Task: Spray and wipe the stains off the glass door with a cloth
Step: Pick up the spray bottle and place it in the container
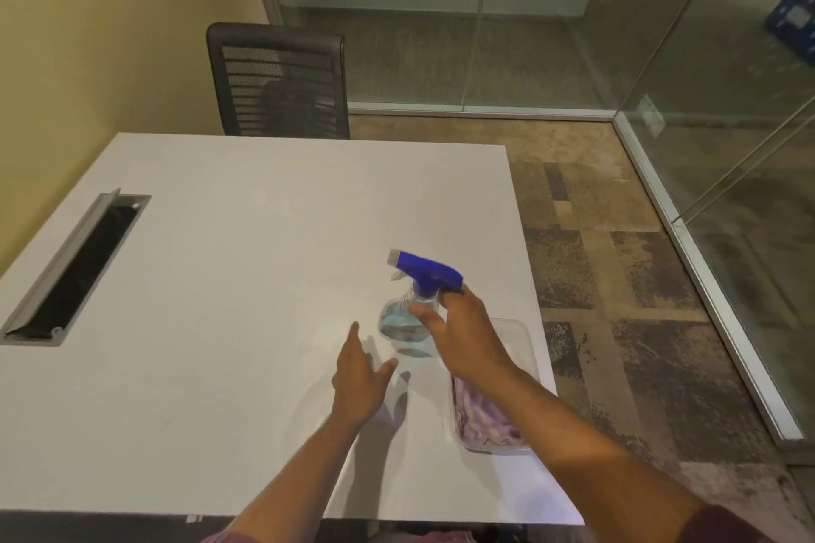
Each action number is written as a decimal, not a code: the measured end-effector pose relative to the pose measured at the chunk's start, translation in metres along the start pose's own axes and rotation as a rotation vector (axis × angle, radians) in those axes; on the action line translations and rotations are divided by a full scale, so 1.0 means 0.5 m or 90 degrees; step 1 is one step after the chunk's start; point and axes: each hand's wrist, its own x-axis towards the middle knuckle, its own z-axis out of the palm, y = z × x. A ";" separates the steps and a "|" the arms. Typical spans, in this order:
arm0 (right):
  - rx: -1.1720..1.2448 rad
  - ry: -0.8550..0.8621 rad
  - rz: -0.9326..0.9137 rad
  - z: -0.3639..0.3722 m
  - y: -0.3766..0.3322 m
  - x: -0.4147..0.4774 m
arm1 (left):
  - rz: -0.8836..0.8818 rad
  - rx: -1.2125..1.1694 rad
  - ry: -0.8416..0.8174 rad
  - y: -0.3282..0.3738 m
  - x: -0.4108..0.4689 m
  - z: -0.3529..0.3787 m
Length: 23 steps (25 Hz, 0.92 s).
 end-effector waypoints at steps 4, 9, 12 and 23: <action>0.000 0.064 -0.057 -0.096 -0.006 -0.021 | -0.006 -0.006 -0.074 0.047 -0.026 0.062; 0.005 0.106 -0.020 -0.183 0.054 -0.055 | -0.069 -0.059 -0.156 0.098 -0.048 0.130; -0.029 0.139 0.008 -0.208 0.102 -0.071 | -0.106 -0.050 -0.165 0.106 -0.059 0.159; -0.072 0.009 0.061 -0.175 0.200 0.008 | -0.100 -0.034 -0.129 0.113 -0.080 0.194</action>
